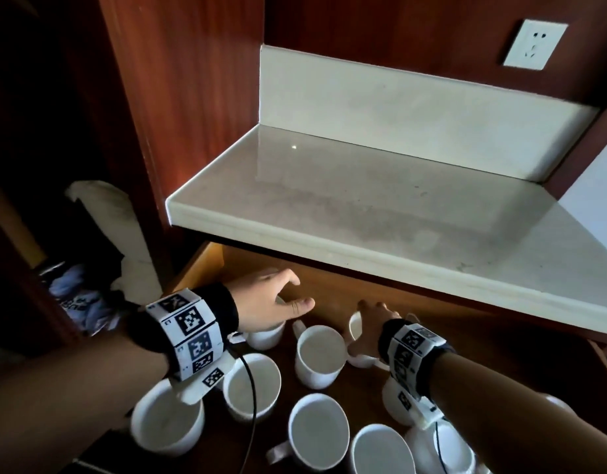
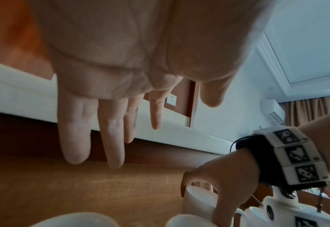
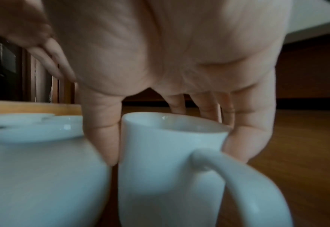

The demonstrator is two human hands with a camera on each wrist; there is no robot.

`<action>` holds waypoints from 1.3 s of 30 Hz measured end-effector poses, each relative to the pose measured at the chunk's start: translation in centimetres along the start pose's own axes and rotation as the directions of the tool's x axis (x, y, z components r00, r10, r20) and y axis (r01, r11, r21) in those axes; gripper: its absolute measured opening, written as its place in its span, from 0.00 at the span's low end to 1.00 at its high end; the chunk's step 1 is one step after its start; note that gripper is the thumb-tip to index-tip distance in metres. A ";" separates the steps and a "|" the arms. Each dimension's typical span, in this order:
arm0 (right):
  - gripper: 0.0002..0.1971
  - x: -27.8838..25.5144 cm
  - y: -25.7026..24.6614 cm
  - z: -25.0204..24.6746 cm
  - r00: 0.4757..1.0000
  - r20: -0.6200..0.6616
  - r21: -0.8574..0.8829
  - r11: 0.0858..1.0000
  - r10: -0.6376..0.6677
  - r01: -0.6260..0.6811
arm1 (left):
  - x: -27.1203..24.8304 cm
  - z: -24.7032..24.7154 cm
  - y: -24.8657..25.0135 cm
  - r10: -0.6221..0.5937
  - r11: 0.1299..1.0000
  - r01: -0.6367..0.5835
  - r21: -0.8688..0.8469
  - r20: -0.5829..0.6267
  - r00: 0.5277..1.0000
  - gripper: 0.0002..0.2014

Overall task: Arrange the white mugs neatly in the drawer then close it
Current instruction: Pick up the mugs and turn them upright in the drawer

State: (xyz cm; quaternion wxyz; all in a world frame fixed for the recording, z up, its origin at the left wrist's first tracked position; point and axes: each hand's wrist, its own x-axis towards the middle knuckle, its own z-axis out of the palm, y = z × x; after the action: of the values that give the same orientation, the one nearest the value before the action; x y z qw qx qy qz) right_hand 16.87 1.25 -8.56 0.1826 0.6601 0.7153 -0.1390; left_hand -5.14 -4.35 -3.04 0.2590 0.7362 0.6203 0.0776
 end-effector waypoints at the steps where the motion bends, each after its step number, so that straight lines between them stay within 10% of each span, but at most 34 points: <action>1: 0.43 0.1 -0.3 0.1 1.000 0.005 -0.011 1.000 -0.003 0.003 | -0.2 0.0 -0.3 -0.010 1.000 0.009 0.011 0.015 1.000 0.30; 10: 0.51 -0.1 0.1 -0.9 0.997 0.047 -0.083 0.995 -0.055 0.058 | 0.4 0.4 1.8 0.065 0.992 -0.076 0.101 0.104 0.992 0.29; 16: 0.44 -3.0 6.6 -4.1 0.974 -0.216 0.173 0.980 -0.063 0.102 | 3.4 3.4 8.8 0.239 0.933 -0.293 0.209 0.248 0.939 0.32; 22: 0.36 -7.2 14.2 -3.2 0.955 -0.297 0.259 0.961 -0.012 0.092 | 8.2 10.1 16.1 0.357 0.604 -0.560 0.567 0.436 0.826 0.51; 29: 0.36 -9.8 19.4 -1.4 0.956 -0.292 0.327 0.940 0.006 0.094 | 11.4 15.3 18.7 0.190 0.443 -0.674 0.591 0.673 0.715 0.45; 34: 0.35 -9.7 20.8 -0.8 0.958 -0.288 0.355 0.929 0.003 0.103 | 10.6 14.8 19.5 0.196 0.461 -0.660 0.593 0.658 0.727 0.37; 39: 0.40 -9.9 21.6 -2.1 0.965 -0.251 0.480 0.856 -0.076 0.192 | 8.9 8.6 19.6 0.413 0.754 -0.551 0.359 0.394 0.821 0.38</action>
State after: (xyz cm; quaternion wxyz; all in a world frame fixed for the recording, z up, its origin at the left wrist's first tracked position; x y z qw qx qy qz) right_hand 38.85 -4.76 -1.38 -0.0863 0.6442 0.7152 -0.2571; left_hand 17.70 -0.25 -2.88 0.1373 0.9148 0.3622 -0.1148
